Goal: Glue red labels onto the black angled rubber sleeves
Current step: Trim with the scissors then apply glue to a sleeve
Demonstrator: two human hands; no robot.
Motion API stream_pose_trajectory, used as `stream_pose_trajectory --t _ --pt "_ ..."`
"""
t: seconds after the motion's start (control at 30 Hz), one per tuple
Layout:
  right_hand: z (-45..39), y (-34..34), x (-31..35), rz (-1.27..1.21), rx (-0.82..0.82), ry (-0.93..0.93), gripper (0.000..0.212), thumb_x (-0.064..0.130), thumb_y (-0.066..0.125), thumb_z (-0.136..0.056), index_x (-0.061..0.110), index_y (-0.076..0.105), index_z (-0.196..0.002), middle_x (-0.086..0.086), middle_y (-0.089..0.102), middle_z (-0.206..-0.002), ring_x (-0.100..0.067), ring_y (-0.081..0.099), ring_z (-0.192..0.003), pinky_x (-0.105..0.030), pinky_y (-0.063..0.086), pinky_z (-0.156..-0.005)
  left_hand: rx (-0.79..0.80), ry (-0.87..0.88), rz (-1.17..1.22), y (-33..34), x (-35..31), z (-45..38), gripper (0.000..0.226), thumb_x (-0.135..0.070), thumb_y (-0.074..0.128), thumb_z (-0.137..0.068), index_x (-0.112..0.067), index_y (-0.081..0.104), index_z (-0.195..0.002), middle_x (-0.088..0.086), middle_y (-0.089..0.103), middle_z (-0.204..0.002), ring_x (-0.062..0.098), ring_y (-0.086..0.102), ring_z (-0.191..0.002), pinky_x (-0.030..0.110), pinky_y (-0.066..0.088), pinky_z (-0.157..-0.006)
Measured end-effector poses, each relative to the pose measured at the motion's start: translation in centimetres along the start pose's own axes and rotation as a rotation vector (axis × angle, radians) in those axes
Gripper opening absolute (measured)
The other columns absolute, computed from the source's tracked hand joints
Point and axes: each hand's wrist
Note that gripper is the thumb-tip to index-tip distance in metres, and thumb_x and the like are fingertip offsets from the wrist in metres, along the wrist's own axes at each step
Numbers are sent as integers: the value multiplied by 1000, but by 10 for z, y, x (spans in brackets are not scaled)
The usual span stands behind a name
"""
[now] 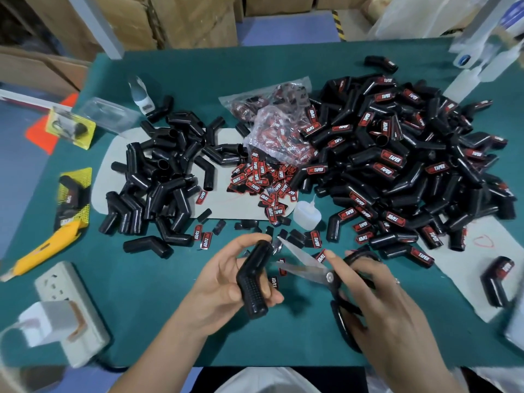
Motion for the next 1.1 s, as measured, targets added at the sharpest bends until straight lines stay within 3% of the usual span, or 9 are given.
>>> stream_pose_trajectory --t 0.1,0.17,0.23,0.77,1.1 --pt "-5 6 0 65 -69 -96 81 20 87 -73 25 53 -147 -3 58 -105 -23 58 -69 -35 53 -48 -19 29 9 4 -2 4 76 -10 75 -95 1 33 -156 22 74 -110 38 74 -106 43 59 -96" --pt "-7 8 1 81 -111 -141 60 28 72 -87 25 54 -144 -5 62 -95 -23 60 -65 -36 53 -42 -31 43 -15 5 -4 5 76 -11 75 -95 0 33 -157 22 74 -109 38 74 -106 43 59 -96" --pt "-9 7 2 86 -119 -158 53 33 61 -89 25 55 -141 -6 64 -87 -23 62 -62 -34 52 -39 -38 54 -39 6 -6 7 76 -12 75 -95 -1 33 -157 21 74 -109 37 74 -105 43 59 -96" --pt "-14 -4 5 99 -85 -194 51 31 56 -89 27 55 -140 -5 62 -78 -22 61 -54 -33 45 -32 -60 25 -113 7 -15 5 77 -14 80 -91 -1 38 -155 19 76 -104 36 76 -100 43 59 -94" --pt "-24 -10 0 240 -53 -240 52 37 52 -89 27 54 -140 -3 54 -73 -18 49 -53 -24 28 -36 -62 24 51 5 -15 -3 74 -8 72 -97 9 31 -156 24 72 -106 38 74 -101 41 57 -94"
Point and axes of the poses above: each hand's wrist, its own z-axis away from the middle knuckle, its own y-axis out of the palm, x = y × z
